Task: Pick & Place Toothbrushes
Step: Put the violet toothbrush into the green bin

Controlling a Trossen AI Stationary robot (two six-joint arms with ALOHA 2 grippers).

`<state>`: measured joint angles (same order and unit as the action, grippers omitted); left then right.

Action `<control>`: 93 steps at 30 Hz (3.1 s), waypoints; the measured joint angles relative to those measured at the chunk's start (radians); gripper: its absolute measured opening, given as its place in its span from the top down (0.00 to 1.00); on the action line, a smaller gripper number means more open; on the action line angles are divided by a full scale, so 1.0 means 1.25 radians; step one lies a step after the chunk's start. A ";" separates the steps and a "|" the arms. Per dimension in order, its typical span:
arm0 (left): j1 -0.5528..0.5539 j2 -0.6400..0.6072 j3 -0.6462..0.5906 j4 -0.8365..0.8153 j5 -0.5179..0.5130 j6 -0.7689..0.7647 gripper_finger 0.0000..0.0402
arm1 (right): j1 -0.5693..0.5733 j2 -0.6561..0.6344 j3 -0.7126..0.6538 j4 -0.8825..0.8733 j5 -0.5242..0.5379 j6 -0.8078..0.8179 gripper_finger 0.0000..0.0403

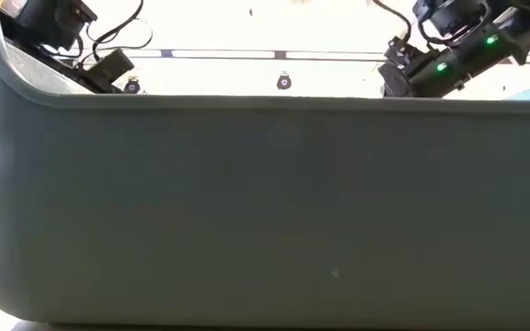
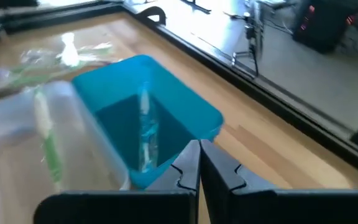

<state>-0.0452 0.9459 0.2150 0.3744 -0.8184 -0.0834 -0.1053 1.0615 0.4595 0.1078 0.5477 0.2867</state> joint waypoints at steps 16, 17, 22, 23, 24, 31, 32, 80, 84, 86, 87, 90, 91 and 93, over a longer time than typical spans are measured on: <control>0.000 0.000 0.000 -0.116 0.093 -0.300 1.00 | -0.043 0.000 0.000 -0.048 -0.006 0.146 0.99; 0.000 0.000 0.000 -0.129 0.099 -0.312 1.00 | -0.043 0.000 0.000 -0.048 -0.006 0.139 0.99; 0.000 0.000 0.000 -0.208 0.097 -0.314 1.00 | -0.044 0.015 0.000 -0.053 0.000 0.060 0.99; 0.000 0.000 0.000 -0.221 0.096 -0.314 1.00 | -0.044 0.019 0.000 -0.052 0.000 0.044 0.99; 0.000 0.000 0.000 -0.231 0.094 -0.314 1.00 | -0.044 0.021 0.000 -0.053 0.000 0.032 0.99; 0.000 0.000 -0.001 -0.220 0.102 -0.320 1.00 | -0.041 0.022 0.000 -0.061 -0.003 -0.016 0.99; 0.000 0.000 -0.001 -0.215 0.122 -0.320 1.00 | -0.040 0.022 0.000 -0.063 -0.005 -0.017 0.99; -0.001 0.000 -0.001 -0.213 0.252 -0.315 1.00 | -0.036 0.022 0.000 -0.143 -0.230 0.008 0.99; -0.001 0.000 -0.001 -0.217 0.252 -0.315 1.00 | -0.036 0.022 0.000 -0.157 -0.169 -0.021 0.99; 0.000 0.000 -0.001 -0.217 0.252 -0.315 1.00 | -0.036 0.022 0.000 -0.172 -0.144 -0.046 0.99; 0.000 0.000 -0.001 -0.217 0.251 -0.315 1.00 | -0.037 0.022 0.000 -0.179 -0.134 -0.059 0.99; -0.001 0.000 -0.001 -0.217 0.249 -0.315 1.00 | -0.045 0.022 0.000 -0.189 -0.110 -0.077 0.99; -0.001 0.000 -0.001 -0.217 0.249 -0.315 1.00 | -0.049 0.022 0.000 -0.189 -0.106 -0.078 0.99; -0.001 0.000 -0.001 -0.218 0.252 -0.315 1.00 | -0.055 0.022 0.000 -0.189 -0.106 -0.078 0.99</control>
<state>-0.0459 0.9459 0.2138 0.1024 -0.5036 -0.4767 -0.1745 1.0885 0.4591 -0.1288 0.4152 0.1897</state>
